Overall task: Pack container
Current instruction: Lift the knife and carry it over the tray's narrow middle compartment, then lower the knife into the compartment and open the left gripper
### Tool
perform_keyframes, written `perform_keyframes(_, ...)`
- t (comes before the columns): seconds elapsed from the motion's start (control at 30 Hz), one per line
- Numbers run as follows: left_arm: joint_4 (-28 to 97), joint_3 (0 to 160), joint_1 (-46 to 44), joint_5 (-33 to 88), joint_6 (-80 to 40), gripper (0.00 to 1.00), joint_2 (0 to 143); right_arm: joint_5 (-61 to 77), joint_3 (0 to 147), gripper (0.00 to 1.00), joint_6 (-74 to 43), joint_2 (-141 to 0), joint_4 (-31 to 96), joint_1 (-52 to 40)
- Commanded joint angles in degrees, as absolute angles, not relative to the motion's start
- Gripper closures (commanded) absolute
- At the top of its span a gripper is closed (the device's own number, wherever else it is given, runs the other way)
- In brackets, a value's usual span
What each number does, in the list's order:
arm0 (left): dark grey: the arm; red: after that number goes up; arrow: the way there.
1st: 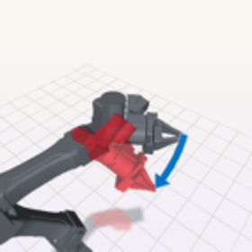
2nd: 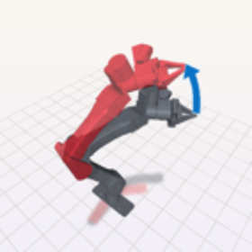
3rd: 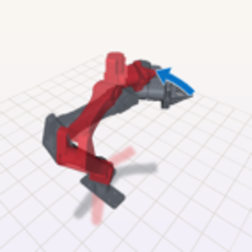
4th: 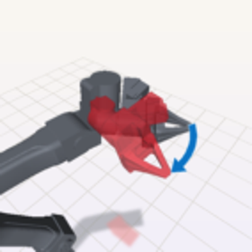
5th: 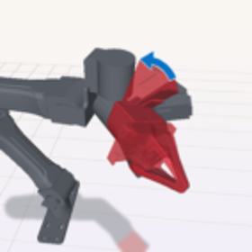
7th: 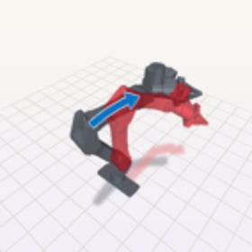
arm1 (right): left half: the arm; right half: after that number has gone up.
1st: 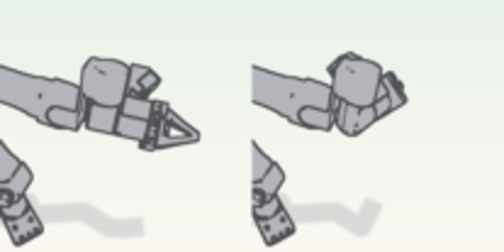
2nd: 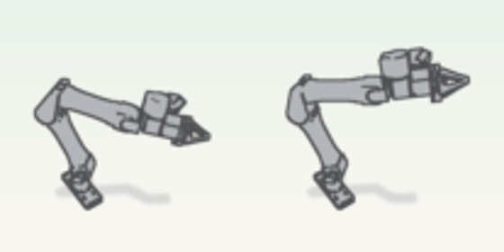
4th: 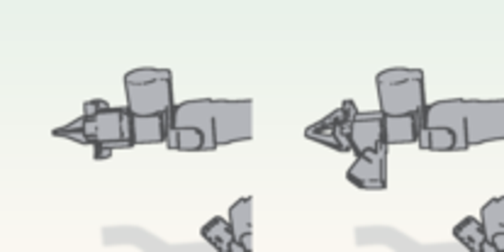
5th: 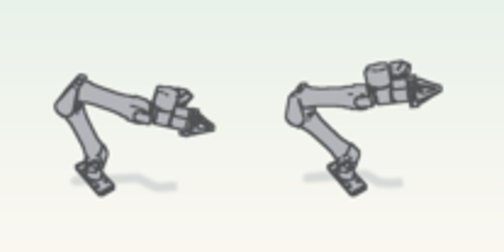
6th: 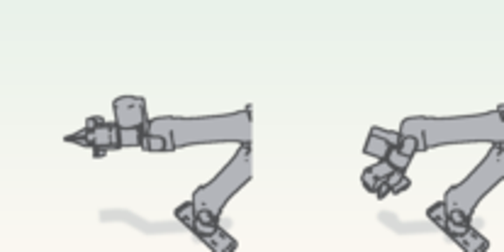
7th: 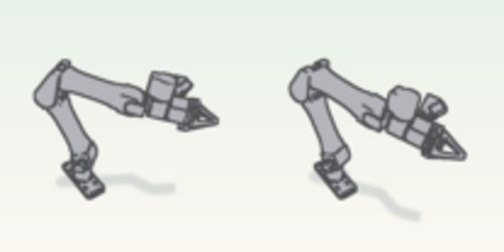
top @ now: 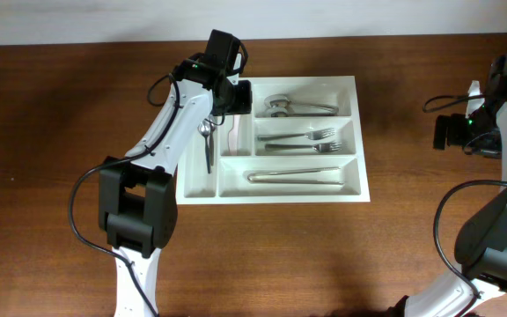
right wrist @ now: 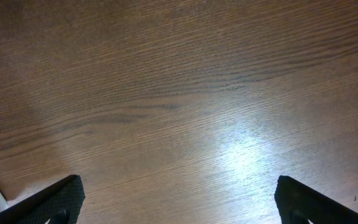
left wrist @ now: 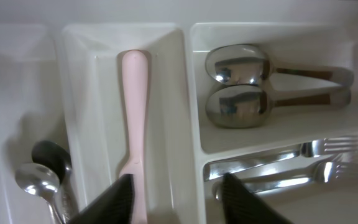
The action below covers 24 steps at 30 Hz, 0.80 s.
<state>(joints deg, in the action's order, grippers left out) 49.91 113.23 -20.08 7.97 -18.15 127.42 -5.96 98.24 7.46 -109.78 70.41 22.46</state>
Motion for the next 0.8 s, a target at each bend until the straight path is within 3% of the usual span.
perform_keyframes(0.0,50.52,114.83,-19.73,7.81,-18.15,0.36,127.68,-6.24,98.13,0.01,7.25,-109.32,70.43,22.15)
perform_keyframes(0.07,51.59,116.73,-19.66,7.73,-17.12,0.23,127.13,-6.24,98.13,0.01,7.25,-109.32,70.43,22.15)
perform_keyframes(0.1,52.31,118.08,-19.49,7.70,-15.92,0.06,126.67,-6.24,98.13,0.01,7.25,-109.32,70.43,22.15)
perform_keyframes(0.13,53.58,120.25,-19.05,7.70,-14.33,0.01,125.91,-6.24,98.13,0.01,7.25,-109.32,70.43,22.15)
perform_keyframes(0.43,69.45,137.08,-12.49,6.44,-3.97,0.01,116.71,-6.24,98.13,0.01,7.25,-109.32,70.46,22.15)
perform_keyframes(0.77,86.91,137.69,-6.81,6.15,-5.10,0.01,100.86,-6.24,98.13,0.01,7.25,-109.32,70.46,22.15)
